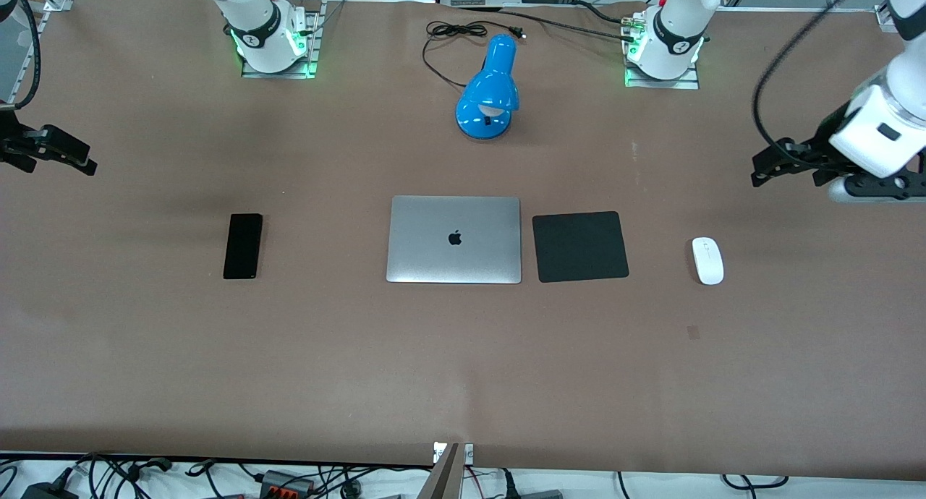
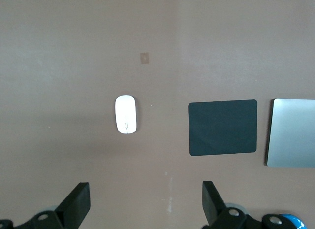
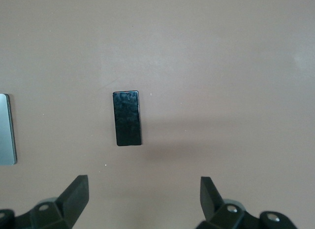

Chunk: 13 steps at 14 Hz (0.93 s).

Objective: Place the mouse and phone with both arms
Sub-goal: 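Reach the right gripper to the black phone while the left gripper reaches the mouse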

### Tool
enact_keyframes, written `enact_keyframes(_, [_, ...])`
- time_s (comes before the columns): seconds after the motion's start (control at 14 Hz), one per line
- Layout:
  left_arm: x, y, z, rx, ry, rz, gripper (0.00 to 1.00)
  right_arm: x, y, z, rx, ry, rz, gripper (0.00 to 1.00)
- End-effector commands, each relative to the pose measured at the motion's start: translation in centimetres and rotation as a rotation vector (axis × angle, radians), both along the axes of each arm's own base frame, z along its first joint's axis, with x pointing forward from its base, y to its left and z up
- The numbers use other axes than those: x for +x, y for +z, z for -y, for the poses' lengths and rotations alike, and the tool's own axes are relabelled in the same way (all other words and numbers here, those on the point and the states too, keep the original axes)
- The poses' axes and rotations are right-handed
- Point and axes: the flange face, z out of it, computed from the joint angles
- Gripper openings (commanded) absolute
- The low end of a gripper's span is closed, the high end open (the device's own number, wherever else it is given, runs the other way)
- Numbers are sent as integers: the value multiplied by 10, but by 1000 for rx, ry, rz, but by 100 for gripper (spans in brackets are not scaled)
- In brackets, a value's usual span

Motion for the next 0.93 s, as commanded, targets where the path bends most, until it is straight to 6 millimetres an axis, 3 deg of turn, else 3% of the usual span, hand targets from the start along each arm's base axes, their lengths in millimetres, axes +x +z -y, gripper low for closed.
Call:
enact_keyframes(0.0, [-7,6,2,8,-16,11,100,-8,3,0,-10,3,-7,100])
enact_keyframes(0.5, [-12,13,22,50,-59,2,100,-7,3,4,-1,-8,-19,100])
enact_keyframes(0.86, [-13,12,15,51,-47,-14,100,-2,-8,5,-2,1,-39,100])
